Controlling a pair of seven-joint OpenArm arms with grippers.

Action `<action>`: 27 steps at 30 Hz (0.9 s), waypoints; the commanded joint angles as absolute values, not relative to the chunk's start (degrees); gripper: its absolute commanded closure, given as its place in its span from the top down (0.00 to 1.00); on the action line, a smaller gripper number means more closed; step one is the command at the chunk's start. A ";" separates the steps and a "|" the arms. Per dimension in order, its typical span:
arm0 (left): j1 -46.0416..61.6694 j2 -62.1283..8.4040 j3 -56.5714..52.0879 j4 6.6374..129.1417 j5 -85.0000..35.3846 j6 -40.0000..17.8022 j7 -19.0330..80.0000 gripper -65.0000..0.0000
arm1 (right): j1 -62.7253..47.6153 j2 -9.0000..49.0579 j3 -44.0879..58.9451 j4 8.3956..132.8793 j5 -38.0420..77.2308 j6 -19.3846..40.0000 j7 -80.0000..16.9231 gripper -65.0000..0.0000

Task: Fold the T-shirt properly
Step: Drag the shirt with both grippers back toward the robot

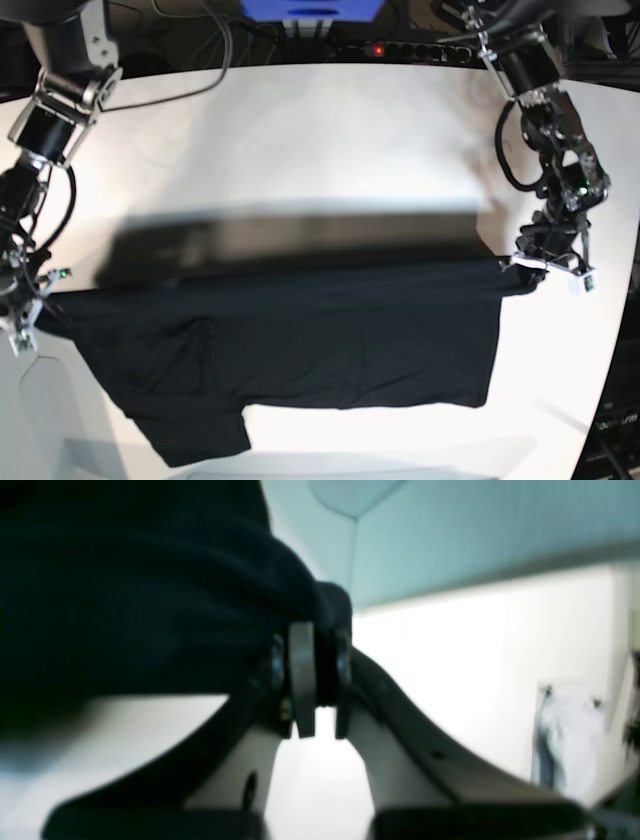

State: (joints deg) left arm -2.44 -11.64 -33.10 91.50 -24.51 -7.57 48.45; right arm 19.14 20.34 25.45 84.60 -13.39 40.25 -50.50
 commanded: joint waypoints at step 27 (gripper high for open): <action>29.41 -11.03 -35.03 104.75 -23.69 -7.16 46.11 0.00 | -16.13 13.32 40.66 96.31 -13.76 40.00 -45.41 0.00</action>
State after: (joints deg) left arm 28.75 -10.35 -34.41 103.98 -24.49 -7.75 46.59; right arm -16.23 12.21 40.07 95.22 -12.86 40.51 -45.63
